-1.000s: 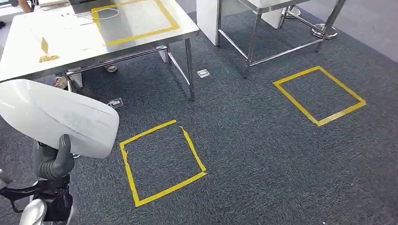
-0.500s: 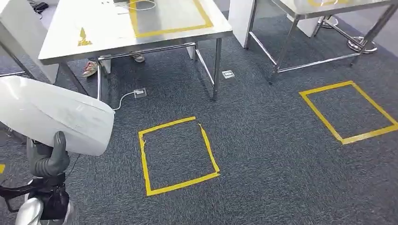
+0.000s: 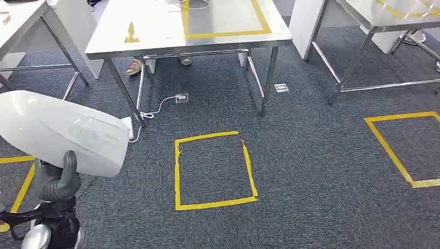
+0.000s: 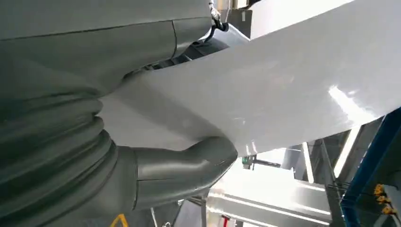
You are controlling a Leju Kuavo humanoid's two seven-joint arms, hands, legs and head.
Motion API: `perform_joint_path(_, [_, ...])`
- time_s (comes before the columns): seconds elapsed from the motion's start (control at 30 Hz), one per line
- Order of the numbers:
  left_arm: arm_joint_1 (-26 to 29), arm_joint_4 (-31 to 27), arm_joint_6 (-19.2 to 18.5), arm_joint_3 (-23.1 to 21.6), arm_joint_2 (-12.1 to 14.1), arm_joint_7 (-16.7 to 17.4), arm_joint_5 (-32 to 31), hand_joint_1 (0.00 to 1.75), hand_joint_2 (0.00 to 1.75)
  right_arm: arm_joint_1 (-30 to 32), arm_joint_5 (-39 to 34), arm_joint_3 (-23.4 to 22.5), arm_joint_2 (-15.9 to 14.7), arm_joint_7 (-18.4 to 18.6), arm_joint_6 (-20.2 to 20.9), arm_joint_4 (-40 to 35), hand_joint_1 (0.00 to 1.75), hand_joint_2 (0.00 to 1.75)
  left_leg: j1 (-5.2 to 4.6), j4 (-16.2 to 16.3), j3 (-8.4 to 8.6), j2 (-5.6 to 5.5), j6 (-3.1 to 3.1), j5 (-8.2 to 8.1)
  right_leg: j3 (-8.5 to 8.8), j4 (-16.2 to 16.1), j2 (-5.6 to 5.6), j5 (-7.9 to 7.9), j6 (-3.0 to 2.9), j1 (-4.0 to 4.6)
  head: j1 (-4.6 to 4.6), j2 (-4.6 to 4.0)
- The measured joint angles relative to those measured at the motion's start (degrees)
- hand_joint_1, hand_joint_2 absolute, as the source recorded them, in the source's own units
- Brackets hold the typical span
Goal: Take the parts from the cabinet and place them on the table.
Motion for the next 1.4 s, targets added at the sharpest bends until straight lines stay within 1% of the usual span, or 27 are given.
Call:
perform_joint_path(0.03, [-0.16,-0.11,0.02,0.02,0.04,-0.02,0.00,1.75,1.75,0.07,-0.04,-0.27,-0.04,-0.02,-0.09,0.00,0.00,1.75,-0.20,1.90,-0.85,2.47,-0.20,-1.44,0.06,-0.12,-0.08,0.09,-0.32,0.02,-0.46,0.00])
perform_joint_path(0.07, [-0.30,-0.31,0.09,0.02,0.04,0.07,0.00,1.75,1.75,0.18,-0.09,-0.42,-0.04,-0.02,-0.18,0.00,0.00,1.75,-0.13,5.39,-2.50,3.62,-0.44,-3.61,0.01,-0.12,-0.20,0.10,-0.46,0.04,-0.81,0.00])
perform_joint_path(0.13, [-0.11,-0.61,0.11,0.02,-0.02,0.17,0.00,1.75,1.75,0.43,-0.22,-0.66,-0.02,-0.04,-0.20,0.00,0.00,1.75,-0.01,14.17,-6.52,4.25,-0.76,-7.62,-0.05,-0.08,-0.69,0.01,-0.60,0.15,-0.86,0.00])
perform_joint_path(0.17, [-0.01,-0.63,0.11,0.02,-0.04,0.24,0.00,1.75,1.75,0.53,-0.24,-0.79,-0.02,-0.04,-0.20,0.00,0.00,1.75,-0.01,17.08,-7.90,4.28,-0.86,-8.24,-0.10,-0.03,-0.97,0.00,-0.60,0.17,-0.86,0.00])
perform_joint_path(0.23, [0.05,-0.77,0.26,0.02,-0.04,0.26,0.00,1.75,1.75,0.57,-0.26,-0.90,0.00,-0.04,-0.20,0.00,0.00,1.75,0.01,14.13,-6.32,4.35,-0.74,-5.46,-0.07,0.01,-1.37,-0.06,-0.55,0.18,-0.86,0.00])
perform_joint_path(0.3, [-0.04,-1.14,0.26,0.04,-0.04,0.26,0.00,1.75,1.75,0.47,-0.28,-1.03,0.13,-0.04,-0.35,0.00,0.00,1.75,0.00,4.11,-0.99,4.78,-0.36,-0.84,0.08,0.14,-1.61,-0.24,-0.28,0.18,-0.88,0.00])
perform_joint_path(0.33, [-0.16,-1.36,0.26,0.09,-0.02,0.26,0.02,1.75,1.75,0.44,-0.35,-1.16,0.15,-0.05,-0.42,0.00,0.00,1.75,-0.11,-0.11,0.95,5.42,0.00,-0.88,0.11,0.25,-1.75,-0.34,-0.06,0.27,-0.92,0.00])
perform_joint_path(0.47, [-0.21,-1.51,0.24,0.53,0.02,0.24,0.42,1.75,1.75,0.36,-0.44,-1.31,0.24,-0.02,-0.44,0.00,0.00,1.75,-0.50,-0.39,0.98,4.82,1.44,-0.87,0.14,-0.03,-2.20,-0.31,1.37,0.42,-0.85,0.00])
perform_joint_path(0.5, [-0.19,-1.71,0.22,0.61,0.02,0.24,0.55,1.75,1.75,0.30,-0.44,-1.36,0.24,-0.04,-0.46,0.00,0.00,1.75,0.00,-1.01,1.55,4.66,1.92,-0.52,0.10,0.09,-2.25,-0.63,1.78,0.64,-0.88,0.00])
perform_joint_path(0.53, [-0.22,-1.84,0.09,0.66,0.00,0.11,0.63,1.75,1.75,0.29,-0.44,-1.42,0.26,-0.11,-0.50,0.00,0.00,1.75,0.09,-1.22,1.81,4.57,2.14,-0.48,-0.29,1.44,-1.46,-1.36,2.07,0.48,-0.68,0.00])
perform_joint_path(0.57, [-0.27,-1.88,0.04,0.70,0.00,0.13,0.72,1.75,1.75,0.26,-0.44,-1.49,0.37,-0.17,-0.50,0.00,0.00,1.75,0.14,-1.22,1.83,4.57,2.41,-0.48,-1.79,4.56,-0.96,-3.20,2.27,0.31,-0.33,0.00])
perform_joint_path(0.63, [-0.02,-1.86,0.04,0.81,0.00,0.15,0.74,1.75,1.75,0.31,-0.44,-1.62,0.39,-0.22,-0.50,0.00,0.00,1.75,0.09,-1.17,1.82,4.49,2.73,-0.69,-6.95,14.46,-0.81,-7.30,2.67,0.14,-0.18,0.00])
perform_joint_path(0.67, [0.01,-1.84,0.04,0.85,0.00,0.15,0.74,1.75,1.75,0.41,-0.44,-1.69,0.39,-0.15,-0.50,0.00,0.00,1.75,0.07,-1.11,1.82,4.34,2.77,-0.77,-8.75,17.54,-0.79,-7.97,2.74,0.15,-0.09,0.00])
perform_joint_path(0.7, [0.05,-1.84,0.04,0.96,0.00,0.15,0.74,1.75,1.75,0.50,-0.44,-1.73,0.41,-0.15,-0.50,0.00,0.00,1.75,0.08,-1.06,1.88,4.09,2.71,-0.89,-9.38,18.01,-0.77,-7.20,2.74,0.12,-0.09,0.00])
perform_joint_path(0.77, [0.15,-1.84,0.04,0.96,-0.02,0.15,0.74,1.75,1.75,0.50,-0.44,-1.75,0.41,-0.22,-0.50,0.00,0.00,1.75,0.09,-0.89,2.26,3.67,2.44,-1.21,-6.80,11.63,-0.75,-2.52,2.60,0.04,0.00,0.00])
perform_joint_path(0.8, [0.15,-1.86,0.00,0.96,-0.02,0.11,0.74,1.75,1.75,0.45,-0.44,-1.75,0.41,-0.26,-0.50,0.00,0.00,1.75,0.11,-0.75,2.58,3.53,2.24,-1.47,-4.14,5.95,-0.72,0.35,2.39,0.04,0.04,0.00])
perform_joint_path(0.83, [0.15,-1.86,0.00,1.01,-0.02,0.00,0.74,1.75,1.75,0.44,-0.41,-1.75,0.41,-0.28,-0.50,0.00,0.00,1.75,0.11,-0.65,2.70,3.51,1.99,-1.80,-2.04,1.14,-0.57,1.65,2.11,0.04,0.08,0.00])
perform_joint_path(0.97, [0.11,-1.86,0.00,1.46,0.11,-0.28,0.74,1.75,1.75,0.32,-0.26,-1.75,0.46,-0.33,-0.46,0.00,0.00,1.75,-0.11,-1.02,2.49,3.43,0.65,-2.39,-1.46,0.52,-0.43,0.29,0.96,0.57,0.02,0.00])
perform_joint_path(1.03, [0.12,-1.94,0.00,1.55,0.22,-0.37,0.76,1.75,1.75,0.30,-0.26,-1.77,0.63,-0.35,-0.37,0.00,0.00,1.75,-0.07,0.13,2.82,3.90,0.01,-2.96,-0.38,-0.23,-0.62,0.36,0.11,0.03,-0.08,0.00])
perform_joint_path(1.07, [-0.05,-1.97,-0.02,1.57,0.22,-0.39,0.76,1.75,1.75,0.30,-0.26,-1.77,0.63,-0.35,-0.37,0.00,0.00,1.75,-0.09,2.69,1.62,4.16,-0.19,-4.36,0.03,-0.29,-0.72,0.08,-0.34,0.02,-0.51,0.00])
perform_joint_path(1.13, [0.02,-1.88,-0.02,1.60,0.24,-0.46,0.79,1.75,1.75,0.28,-0.26,-1.77,0.63,-0.35,-0.37,0.00,0.00,1.75,0.08,12.02,-3.68,4.30,-0.61,-8.35,0.68,-0.28,-0.80,-0.64,-0.69,0.09,-0.66,0.00])
perform_joint_path(1.17, [0.20,-1.73,-0.02,1.62,0.24,-0.48,0.79,1.75,1.75,0.31,-0.26,-1.77,0.63,-0.33,-0.37,0.00,0.00,1.75,0.09,16.06,-6.32,4.31,-0.71,-9.20,1.01,-0.25,-0.80,-0.99,-0.71,0.11,-0.68,0.00])
perform_joint_path(1.2, [0.30,-1.70,-0.02,1.62,0.24,-0.52,0.79,1.75,1.75,0.37,-0.26,-1.79,0.63,-0.24,-0.39,0.00,0.00,1.75,0.09,17.46,-7.77,4.32,-0.72,-8.53,1.45,-0.24,-0.80,-1.44,-0.66,0.11,-0.70,0.00])
perform_joint_path(1.23, [0.31,-1.70,-0.02,1.64,0.24,-0.55,0.79,1.75,1.75,0.42,-0.26,-1.79,0.63,-0.24,-0.46,0.00,0.00,1.75,0.09,15.96,-7.65,4.37,-0.65,-6.36,2.11,-0.23,-0.80,-1.90,-0.58,0.10,-0.70,0.00])
perform_joint_path(1.33, [0.19,-1.73,-0.02,1.81,0.26,-0.59,0.79,1.75,1.75,0.35,-0.35,-1.82,0.70,-0.24,-0.50,0.00,0.00,1.75,0.08,1.51,-2.18,4.94,0.07,2.95,4.49,-0.25,-0.80,-3.60,0.00,0.08,-0.79,0.00])
perform_joint_path(1.37, [0.13,-1.66,-0.02,1.88,0.31,-0.66,0.79,1.75,1.75,0.28,-0.39,-1.82,0.70,-0.24,-0.52,0.00,0.00,1.75,-0.43,0.86,-1.42,5.12,0.29,1.30,4.44,-0.27,-0.81,-4.14,0.48,0.51,-0.79,0.00])
perform_joint_path(1.4, [0.05,-1.75,-0.02,1.88,0.31,-0.72,0.79,1.75,1.75,0.15,-0.42,-1.82,0.70,-0.24,-0.59,0.00,0.00,1.75,-0.42,0.41,-0.94,5.00,0.94,1.02,4.50,-0.37,-0.79,-4.48,0.89,0.44,-0.90,0.00])
